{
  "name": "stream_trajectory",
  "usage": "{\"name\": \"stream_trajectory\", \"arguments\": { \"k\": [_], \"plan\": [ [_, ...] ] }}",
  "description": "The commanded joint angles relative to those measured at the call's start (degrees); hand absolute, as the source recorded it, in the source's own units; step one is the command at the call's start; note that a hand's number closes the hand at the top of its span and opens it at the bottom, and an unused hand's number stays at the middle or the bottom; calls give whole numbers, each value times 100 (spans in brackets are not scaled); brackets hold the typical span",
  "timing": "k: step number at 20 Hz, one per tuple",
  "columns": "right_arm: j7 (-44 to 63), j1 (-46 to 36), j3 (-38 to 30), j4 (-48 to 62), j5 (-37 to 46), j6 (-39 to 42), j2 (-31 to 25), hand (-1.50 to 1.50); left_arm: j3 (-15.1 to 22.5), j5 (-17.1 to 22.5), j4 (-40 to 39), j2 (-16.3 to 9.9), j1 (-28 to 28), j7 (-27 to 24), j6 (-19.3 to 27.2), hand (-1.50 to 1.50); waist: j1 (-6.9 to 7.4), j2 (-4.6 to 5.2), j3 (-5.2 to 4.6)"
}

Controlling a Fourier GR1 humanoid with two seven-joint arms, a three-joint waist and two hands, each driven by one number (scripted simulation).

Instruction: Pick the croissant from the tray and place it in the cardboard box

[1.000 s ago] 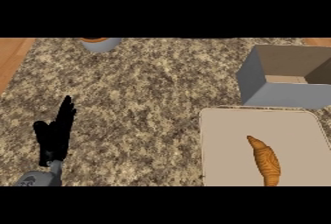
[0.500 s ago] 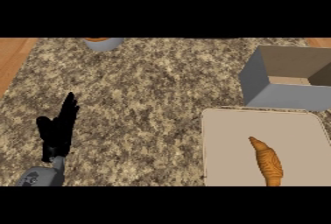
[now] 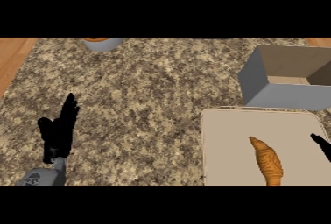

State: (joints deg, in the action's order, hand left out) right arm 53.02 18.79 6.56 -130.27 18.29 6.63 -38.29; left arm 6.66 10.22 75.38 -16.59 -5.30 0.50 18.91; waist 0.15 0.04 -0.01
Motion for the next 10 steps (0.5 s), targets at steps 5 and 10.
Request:
{"name": "stream_trajectory", "arguments": {
  "k": [5,10],
  "plan": [
    [658,-691,299,371,509,558,625,-150,-276,-151,-201,95,-145,26,-172,0,-14,-4,1],
    [867,-1046,331,750,646,679,876,-150,-316,-295,-480,305,-185,-186,-142,0,-22,-2,0]
  ]
}}
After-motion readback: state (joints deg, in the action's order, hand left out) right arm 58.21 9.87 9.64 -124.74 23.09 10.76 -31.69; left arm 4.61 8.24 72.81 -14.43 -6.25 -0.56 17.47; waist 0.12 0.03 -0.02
